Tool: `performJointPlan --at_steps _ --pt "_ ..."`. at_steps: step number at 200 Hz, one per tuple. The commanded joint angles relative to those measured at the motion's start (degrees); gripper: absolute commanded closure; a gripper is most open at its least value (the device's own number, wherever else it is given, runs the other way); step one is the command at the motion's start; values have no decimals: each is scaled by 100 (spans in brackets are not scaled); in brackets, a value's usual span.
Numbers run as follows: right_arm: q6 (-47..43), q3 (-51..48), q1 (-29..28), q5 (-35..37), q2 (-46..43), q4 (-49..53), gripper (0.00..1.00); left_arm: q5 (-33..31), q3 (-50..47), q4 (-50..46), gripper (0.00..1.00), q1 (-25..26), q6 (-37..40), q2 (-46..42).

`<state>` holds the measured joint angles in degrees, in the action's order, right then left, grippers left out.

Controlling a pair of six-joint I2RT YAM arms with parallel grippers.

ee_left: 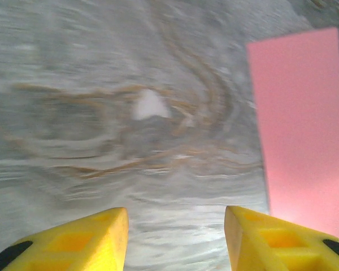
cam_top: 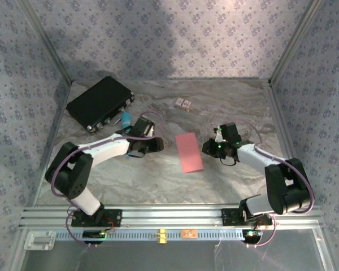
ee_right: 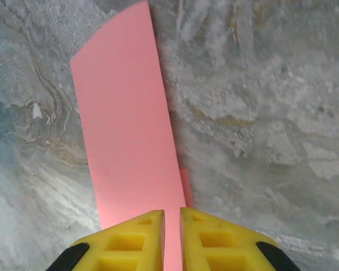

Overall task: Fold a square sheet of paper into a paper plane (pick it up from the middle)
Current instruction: Third fold the triangle at the center of the table.

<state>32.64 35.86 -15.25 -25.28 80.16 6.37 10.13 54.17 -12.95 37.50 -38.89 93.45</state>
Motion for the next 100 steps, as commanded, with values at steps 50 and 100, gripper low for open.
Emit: performJointPlan --at_steps 50,100 --pt "160 52 139 -1418 817 -596 92 714 494 382 52 294 -261 614" --pt "288 10 69 -1238 1464 -762 92 832 496 380 52 293 -236 661"
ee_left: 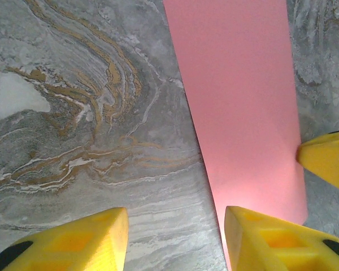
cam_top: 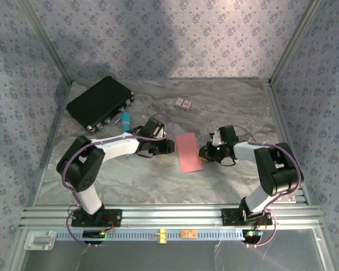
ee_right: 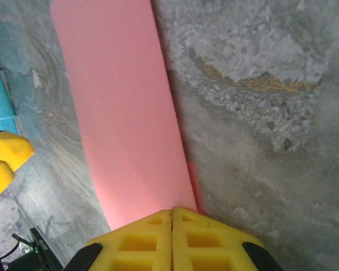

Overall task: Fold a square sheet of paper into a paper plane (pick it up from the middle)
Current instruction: Third fold the triangle at the center of the table.

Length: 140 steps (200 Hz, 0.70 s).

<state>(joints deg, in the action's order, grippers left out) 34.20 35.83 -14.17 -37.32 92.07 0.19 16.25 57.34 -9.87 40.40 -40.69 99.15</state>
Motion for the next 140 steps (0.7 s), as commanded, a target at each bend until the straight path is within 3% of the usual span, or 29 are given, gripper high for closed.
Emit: performJointPlan --at_steps 1,38,140 --pt "137 3 -40 -27 283 -152 92 225 175 77 52 3 -55 93" --pt "694 -446 -35 42 420 -786 92 658 273 257 51 -62 -191 285" --pt "842 -593 -58 383 254 -755 92 1334 401 814 61 -74 -729 875"
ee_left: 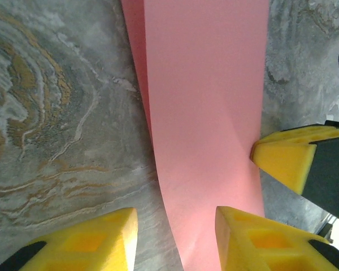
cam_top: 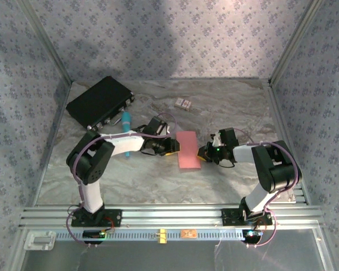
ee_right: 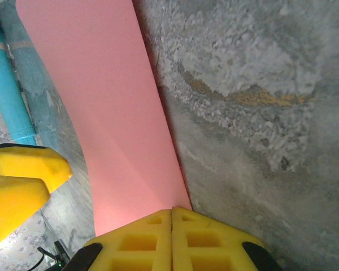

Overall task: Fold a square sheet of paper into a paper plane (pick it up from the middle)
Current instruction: Third fold the triangle at the center of the table.

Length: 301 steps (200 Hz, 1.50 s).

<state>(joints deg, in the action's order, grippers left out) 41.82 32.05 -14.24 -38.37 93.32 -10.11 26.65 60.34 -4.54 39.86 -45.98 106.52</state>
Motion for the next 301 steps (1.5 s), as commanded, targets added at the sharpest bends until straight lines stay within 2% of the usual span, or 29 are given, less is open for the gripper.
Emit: performJointPlan --at_steps 1,129,301 --pt "84 -220 -52 488 132 274 92 295 101 288 61 -16 -209 144" --pt "147 -314 -57 496 125 135 93 467 110 602 68 -6 -446 510" --pt "155 -322 -117 480 74 81 92 369 -140 1030 81 -72 -650 381"
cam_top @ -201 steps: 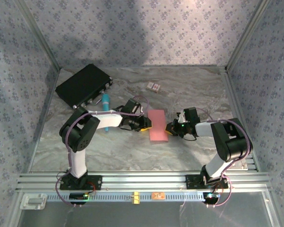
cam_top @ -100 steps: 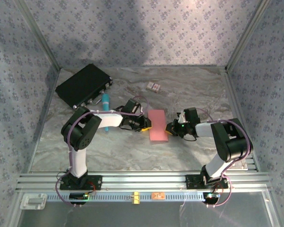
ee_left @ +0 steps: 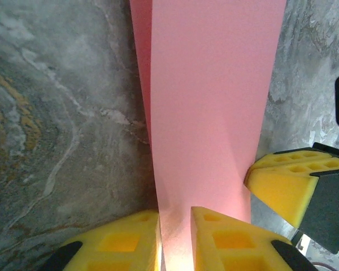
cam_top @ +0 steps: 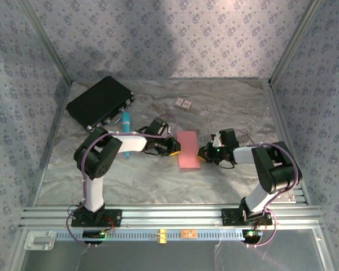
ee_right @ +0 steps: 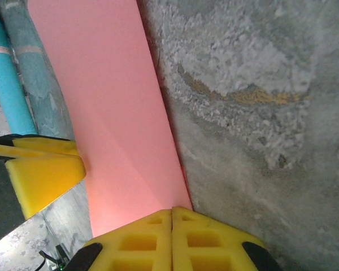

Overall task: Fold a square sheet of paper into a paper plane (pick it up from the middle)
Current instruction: Third fold the triangle at the center of the table.

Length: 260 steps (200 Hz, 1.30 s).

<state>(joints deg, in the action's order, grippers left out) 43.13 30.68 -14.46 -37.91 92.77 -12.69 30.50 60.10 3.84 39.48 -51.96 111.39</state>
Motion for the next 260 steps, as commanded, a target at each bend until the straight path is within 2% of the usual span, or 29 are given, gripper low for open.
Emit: performJointPlan --at_steps 1,66,85,117,142,164,182,229,260 --pt "26 -185 -98 434 128 338 92 -17 -118 195 82 -32 -51 -112" --pt "-90 -194 -179 428 -260 267 84 -17 -265 236 95 -107 -68 -305" --pt "-211 -140 -271 717 -653 597 78 16 -314 -3 95 -202 -53 -421" --pt "-668 124 -632 1671 -1502 1587 62 184 -555 -125 97 -425 -15 -678" --pt "-1177 303 -887 2056 -1910 1906 57 264 -604 -339 97 -503 66 -837" --pt "-1738 459 -1377 2476 -2173 2055 56 312 -644 -407 96 -518 67 -934" --pt "-2341 505 -1961 3134 -2327 2039 55 355 -639 -428 96 -530 48 -983" --pt "-4103 86 -3419 4337 -2475 1086 50 413 -597 -417 96 -544 -51 -1078" --pt "-4970 87 -4218 4962 -2152 784 47 432 -569 -419 97 -547 -77 -1052"
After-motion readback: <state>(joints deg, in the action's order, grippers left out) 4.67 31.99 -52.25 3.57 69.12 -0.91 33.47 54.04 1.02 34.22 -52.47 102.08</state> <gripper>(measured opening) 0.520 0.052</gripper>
